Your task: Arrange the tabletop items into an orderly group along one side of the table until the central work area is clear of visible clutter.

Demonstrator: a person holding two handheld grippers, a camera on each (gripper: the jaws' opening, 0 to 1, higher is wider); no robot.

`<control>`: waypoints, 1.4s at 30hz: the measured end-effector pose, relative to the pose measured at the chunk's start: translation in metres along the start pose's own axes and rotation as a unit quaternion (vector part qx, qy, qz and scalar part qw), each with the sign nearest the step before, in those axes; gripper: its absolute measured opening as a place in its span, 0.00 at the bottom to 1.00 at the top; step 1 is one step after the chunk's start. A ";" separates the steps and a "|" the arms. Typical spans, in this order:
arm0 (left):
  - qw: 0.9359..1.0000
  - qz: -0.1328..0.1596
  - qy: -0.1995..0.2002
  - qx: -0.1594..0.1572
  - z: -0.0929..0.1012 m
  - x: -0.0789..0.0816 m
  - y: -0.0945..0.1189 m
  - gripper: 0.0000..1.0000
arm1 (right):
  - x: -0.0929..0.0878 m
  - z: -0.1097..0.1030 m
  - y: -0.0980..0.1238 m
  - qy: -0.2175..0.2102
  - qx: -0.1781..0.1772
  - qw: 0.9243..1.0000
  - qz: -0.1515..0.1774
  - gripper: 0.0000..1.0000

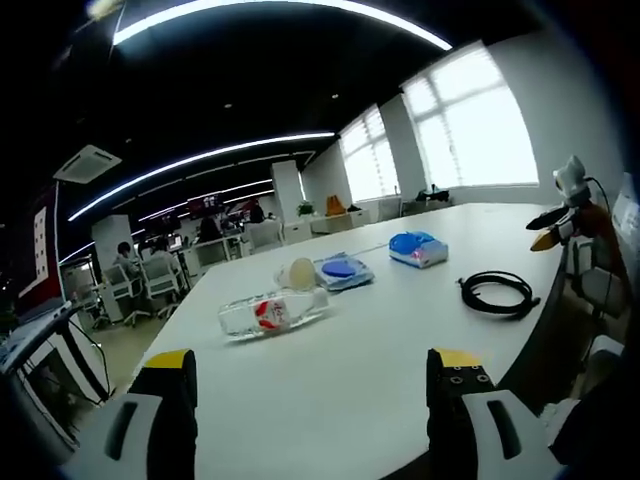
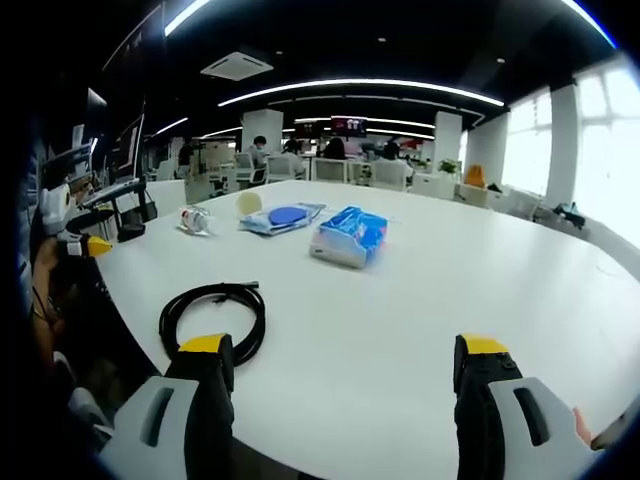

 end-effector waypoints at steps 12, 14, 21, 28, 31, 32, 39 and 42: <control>0.999 -0.008 -0.036 0.010 0.002 0.000 -0.003 0.94 | 0.000 0.000 0.000 -0.001 -0.001 1.000 0.000 0.88; 0.999 -0.014 -0.041 0.009 0.003 -0.001 -0.006 0.94 | -0.001 0.000 0.000 0.000 -0.002 1.000 -0.002 0.88; 0.999 -0.014 -0.047 0.001 0.005 0.001 -0.011 0.93 | -0.001 0.000 0.000 -0.003 0.000 1.000 -0.001 0.88; 0.998 -0.014 -0.053 0.000 0.007 0.003 -0.016 0.93 | 0.000 0.001 0.001 -0.002 -0.003 1.000 0.000 0.88; 0.998 -0.016 -0.058 -0.002 0.007 0.004 -0.020 0.92 | 0.000 0.001 0.001 -0.003 -0.004 1.000 0.000 0.87; 0.998 -0.016 -0.058 -0.003 0.007 0.004 -0.020 0.92 | 0.000 0.001 0.001 -0.003 -0.003 1.000 0.000 0.87; 0.998 -0.019 -0.056 -0.007 0.007 0.001 -0.025 0.91 | -0.001 -0.001 -0.001 -0.002 -0.002 1.000 -0.003 0.87; 0.998 -0.020 -0.054 -0.008 0.005 0.001 -0.028 0.91 | -0.001 -0.001 -0.001 -0.002 -0.002 1.000 -0.005 0.87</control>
Point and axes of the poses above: the point that each gripper's makers call its tool centre point, and the gripper's own axes: y roughly backward along the fingers, z roughly to its right, x roughly out of its top, the point moved 4 cm from there along y, roughly backward along the fingers, and after that the axes turned 9 degrees about -z, right-handed, at the moved point
